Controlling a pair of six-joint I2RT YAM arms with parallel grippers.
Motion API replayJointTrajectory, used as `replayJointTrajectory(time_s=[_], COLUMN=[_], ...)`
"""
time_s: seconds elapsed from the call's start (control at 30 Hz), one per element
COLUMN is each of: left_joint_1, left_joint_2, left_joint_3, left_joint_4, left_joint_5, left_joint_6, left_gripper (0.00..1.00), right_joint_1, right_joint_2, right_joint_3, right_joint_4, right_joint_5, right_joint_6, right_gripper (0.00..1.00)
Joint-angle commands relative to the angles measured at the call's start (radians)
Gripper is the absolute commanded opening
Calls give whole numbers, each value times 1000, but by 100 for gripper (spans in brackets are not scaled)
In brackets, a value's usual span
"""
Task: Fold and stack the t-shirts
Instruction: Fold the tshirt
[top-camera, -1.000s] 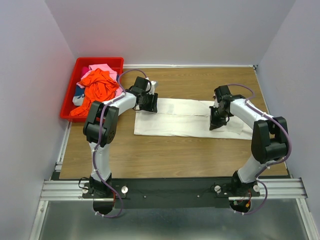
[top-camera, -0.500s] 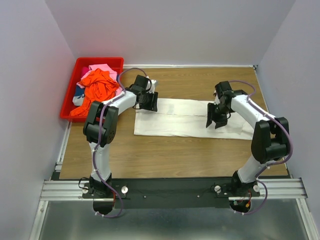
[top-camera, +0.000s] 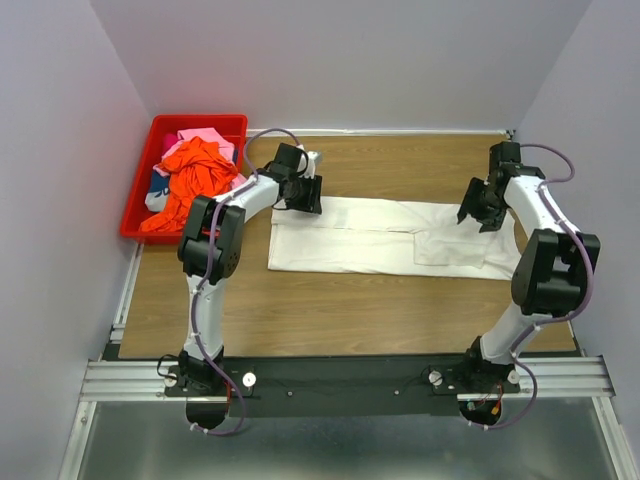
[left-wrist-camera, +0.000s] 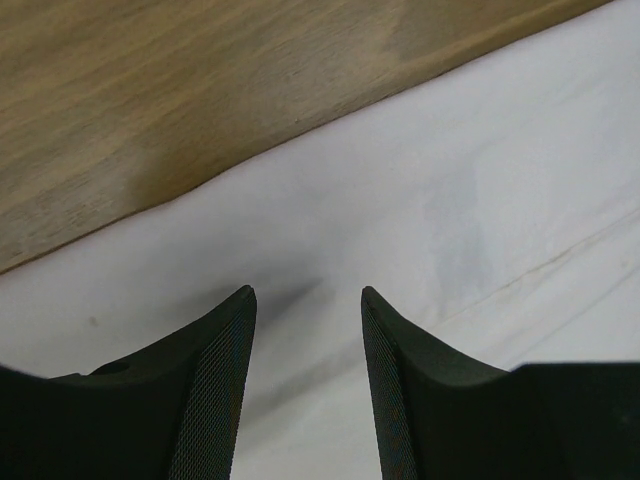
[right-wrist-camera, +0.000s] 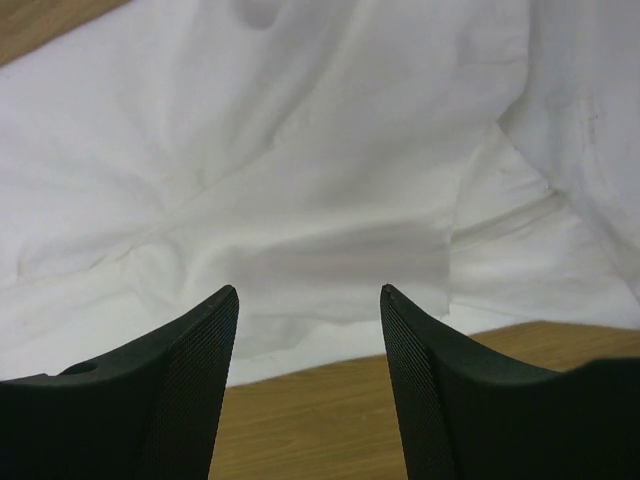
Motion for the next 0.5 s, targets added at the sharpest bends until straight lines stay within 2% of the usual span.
replayJointTrajectory(time_s=[0.0, 0.27, 0.47], left_joint_1=[2, 55, 78], left_joint_2=[49, 17, -33], left_joint_3=[-27, -137, -254], left_joint_4=[26, 68, 75], left_joint_5=[37, -1, -43], left_joint_6=[-7, -25, -24], left_gripper=[54, 54, 54], right_joint_1=[-29, -46, -46], right_joint_2=[100, 304, 484], right_joint_3=[-27, 24, 206], right_joint_4=[131, 215, 226], right_joint_5=[35, 69, 61], right_joint_6=[41, 55, 49], right_gripper=[66, 67, 67])
